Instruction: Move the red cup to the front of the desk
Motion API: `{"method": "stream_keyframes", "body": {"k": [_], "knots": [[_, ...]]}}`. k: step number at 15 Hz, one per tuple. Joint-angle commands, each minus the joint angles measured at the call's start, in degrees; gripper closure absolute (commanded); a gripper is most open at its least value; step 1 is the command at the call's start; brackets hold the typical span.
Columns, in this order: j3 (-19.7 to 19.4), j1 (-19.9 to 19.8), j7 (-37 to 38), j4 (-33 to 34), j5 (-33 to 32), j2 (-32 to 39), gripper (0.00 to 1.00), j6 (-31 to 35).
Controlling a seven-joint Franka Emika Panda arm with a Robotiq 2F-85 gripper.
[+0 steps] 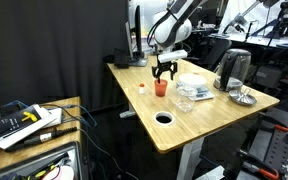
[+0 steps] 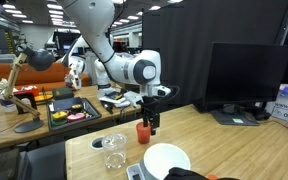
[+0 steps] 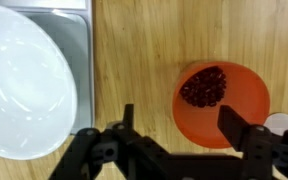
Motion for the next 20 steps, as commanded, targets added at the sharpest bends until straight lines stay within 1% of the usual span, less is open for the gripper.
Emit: {"method": "stream_keyframes", "body": {"k": [1, 2, 3, 4, 5, 6, 7, 8, 9, 10, 12, 14, 15, 17, 20], "knots": [[-0.64, 0.39, -0.58, 3.92, 1.66, 2.77, 0.29, -3.68], [-0.70, 0.42, -0.55, 4.34, 1.70, 3.44, 0.33, -4.09], [-0.75, 0.43, -0.56, 4.63, 1.72, 3.94, 0.33, -4.36], [-0.70, 0.33, -0.68, 4.98, 1.87, 4.50, 0.49, -4.81], [-0.75, 0.36, -0.65, 5.25, 1.87, 4.91, 0.58, -5.19], [-0.76, 0.35, -0.71, 5.52, 1.88, 5.26, 0.59, -5.46], [-0.77, 0.32, -0.76, 5.65, 1.90, 5.48, 0.66, -5.63], [-0.78, 0.29, -0.77, 5.81, 1.94, 5.60, 0.74, -5.72], [-0.83, 0.30, -0.76, 5.90, 1.91, 5.65, 0.80, -5.75], [-0.86, 0.30, -0.79, 6.07, 1.90, 5.70, 0.88, -5.76], [-0.86, 0.27, -0.79, 6.25, 1.96, 5.66, 0.99, -5.70], [-0.92, 0.30, -0.34, 6.36, 2.27, 5.17, 1.00, -5.05], [-0.86, 0.21, -0.43, 6.45, 2.43, 5.04, 0.97, -5.01], [-0.52, -0.22, -0.68, 6.31, 3.56, 4.18, 1.00, -4.53], [-0.29, -0.59, -0.87, 6.42, 4.89, 4.01, 0.99, -4.62]]}}
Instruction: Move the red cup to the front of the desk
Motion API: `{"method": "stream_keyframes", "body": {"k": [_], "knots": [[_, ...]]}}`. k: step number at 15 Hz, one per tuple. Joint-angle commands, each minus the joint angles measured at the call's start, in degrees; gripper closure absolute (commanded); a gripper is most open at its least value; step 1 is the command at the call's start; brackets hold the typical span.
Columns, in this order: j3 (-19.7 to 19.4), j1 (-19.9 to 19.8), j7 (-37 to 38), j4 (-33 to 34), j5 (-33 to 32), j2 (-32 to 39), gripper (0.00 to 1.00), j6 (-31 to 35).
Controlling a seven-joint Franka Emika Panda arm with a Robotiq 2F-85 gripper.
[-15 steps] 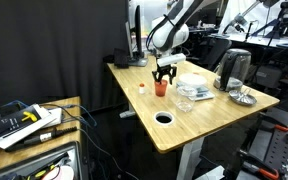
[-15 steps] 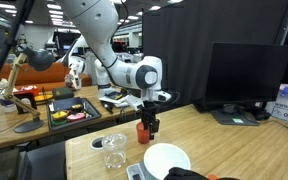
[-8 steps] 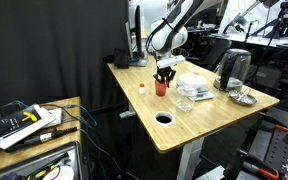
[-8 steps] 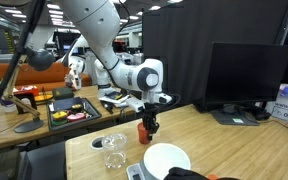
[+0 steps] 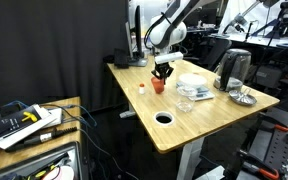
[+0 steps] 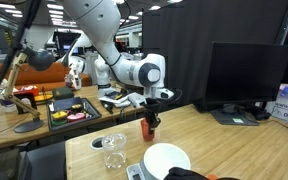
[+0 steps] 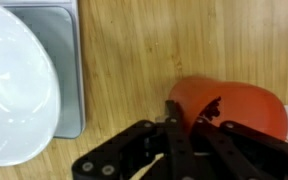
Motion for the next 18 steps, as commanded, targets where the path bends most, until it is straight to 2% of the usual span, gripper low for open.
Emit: {"method": "stream_keyframes", "body": {"k": [1, 7, 15, 18], "knots": [[0.09, -0.50, -0.94, -0.35, 2.46, -0.92, 0.99, -0.72], [1.35, -1.55, -4.05, -4.70, 5.35, -5.49, 0.99, 1.34], [3.71, -0.07, -9.80, -17.35, 5.76, -16.79, 0.99, 2.75], [6.06, -0.34, -12.63, -21.45, 7.95, -19.98, 0.99, 2.78]]}}
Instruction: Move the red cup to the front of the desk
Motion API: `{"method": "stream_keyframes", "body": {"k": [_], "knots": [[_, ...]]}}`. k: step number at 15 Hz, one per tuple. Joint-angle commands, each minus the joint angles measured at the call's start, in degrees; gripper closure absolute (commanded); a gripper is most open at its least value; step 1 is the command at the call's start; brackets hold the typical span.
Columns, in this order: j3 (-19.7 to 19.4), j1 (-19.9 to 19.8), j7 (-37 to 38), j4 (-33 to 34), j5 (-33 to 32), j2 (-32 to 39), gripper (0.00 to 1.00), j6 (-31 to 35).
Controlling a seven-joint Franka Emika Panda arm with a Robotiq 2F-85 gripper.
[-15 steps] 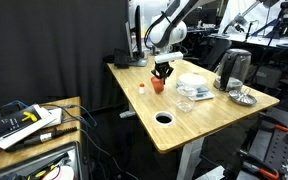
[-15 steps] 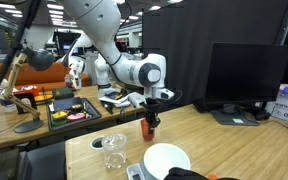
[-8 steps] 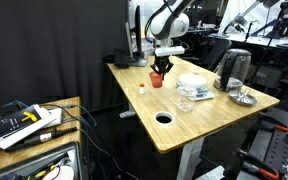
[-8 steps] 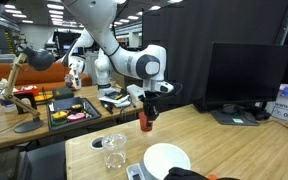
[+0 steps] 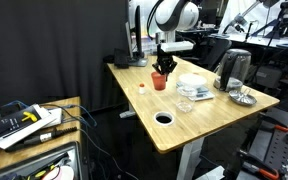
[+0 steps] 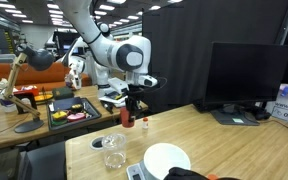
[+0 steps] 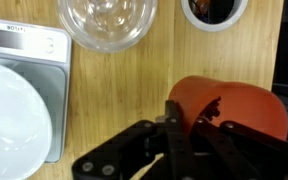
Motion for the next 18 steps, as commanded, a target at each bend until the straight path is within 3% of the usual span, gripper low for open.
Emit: {"method": "stream_keyframes", "body": {"k": [1, 7, 13, 18], "knots": [[2.32, -0.63, -4.48, -5.98, 2.76, -4.66, 0.99, 1.88], [2.85, 1.31, -4.29, -12.27, -0.03, -7.48, 0.99, 2.91], [3.91, 1.80, -5.84, -18.24, 1.62, -10.13, 0.99, 3.86], [4.52, 2.13, -4.78, -22.65, 2.09, -13.85, 0.99, 8.42]]}}
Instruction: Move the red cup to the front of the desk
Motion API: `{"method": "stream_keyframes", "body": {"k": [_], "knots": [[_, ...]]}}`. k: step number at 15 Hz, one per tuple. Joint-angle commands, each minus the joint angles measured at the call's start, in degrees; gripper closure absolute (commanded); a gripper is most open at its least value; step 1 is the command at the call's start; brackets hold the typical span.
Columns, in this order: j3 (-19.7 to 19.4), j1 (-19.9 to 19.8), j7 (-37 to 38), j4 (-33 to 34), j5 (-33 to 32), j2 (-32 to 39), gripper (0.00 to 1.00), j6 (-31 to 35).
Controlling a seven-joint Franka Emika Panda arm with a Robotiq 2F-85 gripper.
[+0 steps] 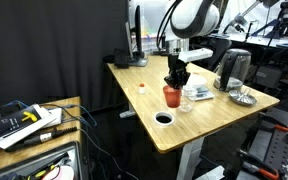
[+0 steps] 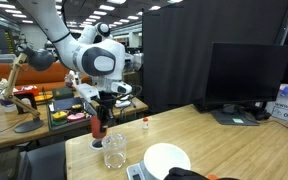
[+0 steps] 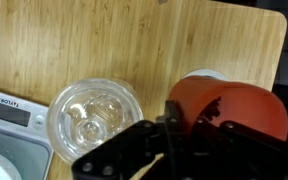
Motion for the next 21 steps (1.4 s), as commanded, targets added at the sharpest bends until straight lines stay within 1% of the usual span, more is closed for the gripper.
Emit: {"method": "stream_keyframes", "body": {"k": [1, 5, 9, 16, 19, 21], "knots": [[0.95, -0.23, -0.98, -4.15, 2.26, -3.88, 0.99, 4.89], [2.26, -0.15, -0.87, -7.72, 6.34, -6.64, 0.99, 8.52], [1.40, 0.27, 2.40, -10.66, 4.03, -6.73, 0.99, 11.91], [1.36, 0.14, 2.85, -16.60, 4.90, -7.36, 0.99, 14.86], [1.08, 0.27, 3.33, -18.53, 4.06, -5.93, 0.99, 17.13], [1.19, 0.18, 3.10, -18.64, 4.63, -4.05, 0.99, 18.45]]}}
